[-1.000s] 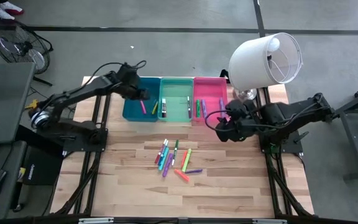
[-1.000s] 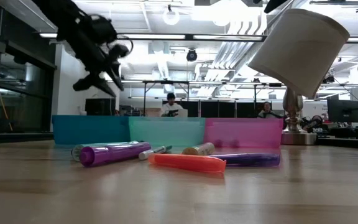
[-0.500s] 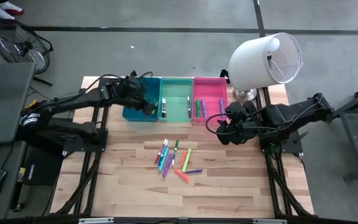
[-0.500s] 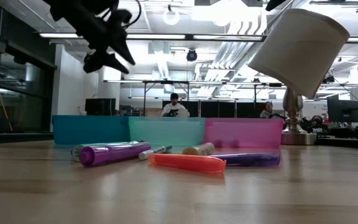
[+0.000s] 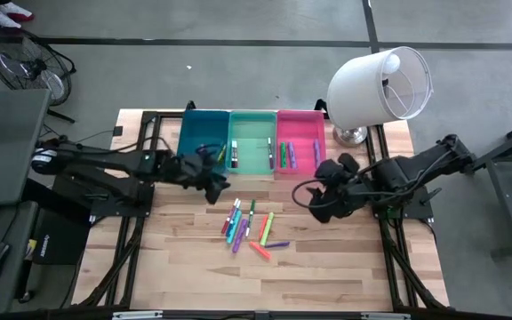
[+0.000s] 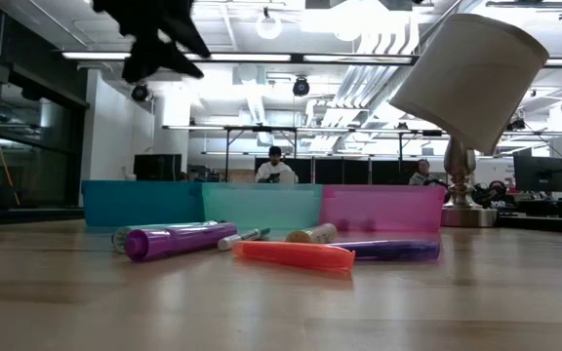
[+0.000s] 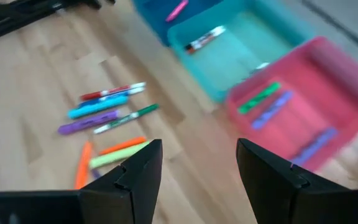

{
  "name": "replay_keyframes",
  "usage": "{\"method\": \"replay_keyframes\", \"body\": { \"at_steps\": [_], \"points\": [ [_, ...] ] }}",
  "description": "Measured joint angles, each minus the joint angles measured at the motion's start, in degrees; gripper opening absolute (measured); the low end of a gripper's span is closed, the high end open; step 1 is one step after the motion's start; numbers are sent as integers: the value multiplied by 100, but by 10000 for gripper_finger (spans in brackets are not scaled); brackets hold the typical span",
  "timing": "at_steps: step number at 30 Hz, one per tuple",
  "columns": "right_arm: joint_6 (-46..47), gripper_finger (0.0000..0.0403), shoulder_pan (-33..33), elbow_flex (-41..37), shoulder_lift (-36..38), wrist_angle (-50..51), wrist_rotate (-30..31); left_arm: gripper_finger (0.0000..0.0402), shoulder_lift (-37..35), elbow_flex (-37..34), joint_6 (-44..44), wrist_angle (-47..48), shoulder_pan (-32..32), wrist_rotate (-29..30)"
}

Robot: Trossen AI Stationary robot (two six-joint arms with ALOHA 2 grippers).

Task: Pick & Place Markers
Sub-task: Put the light green highlighter pen into the pink bin

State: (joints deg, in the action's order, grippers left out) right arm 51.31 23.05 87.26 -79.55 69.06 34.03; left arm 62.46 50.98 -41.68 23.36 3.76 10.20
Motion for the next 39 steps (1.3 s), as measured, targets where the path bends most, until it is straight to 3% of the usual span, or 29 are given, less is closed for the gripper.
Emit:
{"method": "replay_keyframes", "body": {
  "at_steps": [8,18,27,34,39],
  "points": [
    [-520,195,-71,0,-659,-1023,-307,140,-670,4,781,5,706,524],
    [-1167,193,-300,0,-1557,-2416,-1328,140,-1799,-590,1133,171,1011,277],
    [-1447,190,-321,-4,-1991,-3045,-1389,140,-2755,-1518,1099,-344,1057,-236],
    [-2411,190,-418,0,-2057,-3477,-1351,140,-3575,-1917,1282,-398,1055,-408],
    [-3057,188,-518,0,-2390,-3427,-2002,140,-3939,-2174,1271,-418,1055,-592]
  ]
}}
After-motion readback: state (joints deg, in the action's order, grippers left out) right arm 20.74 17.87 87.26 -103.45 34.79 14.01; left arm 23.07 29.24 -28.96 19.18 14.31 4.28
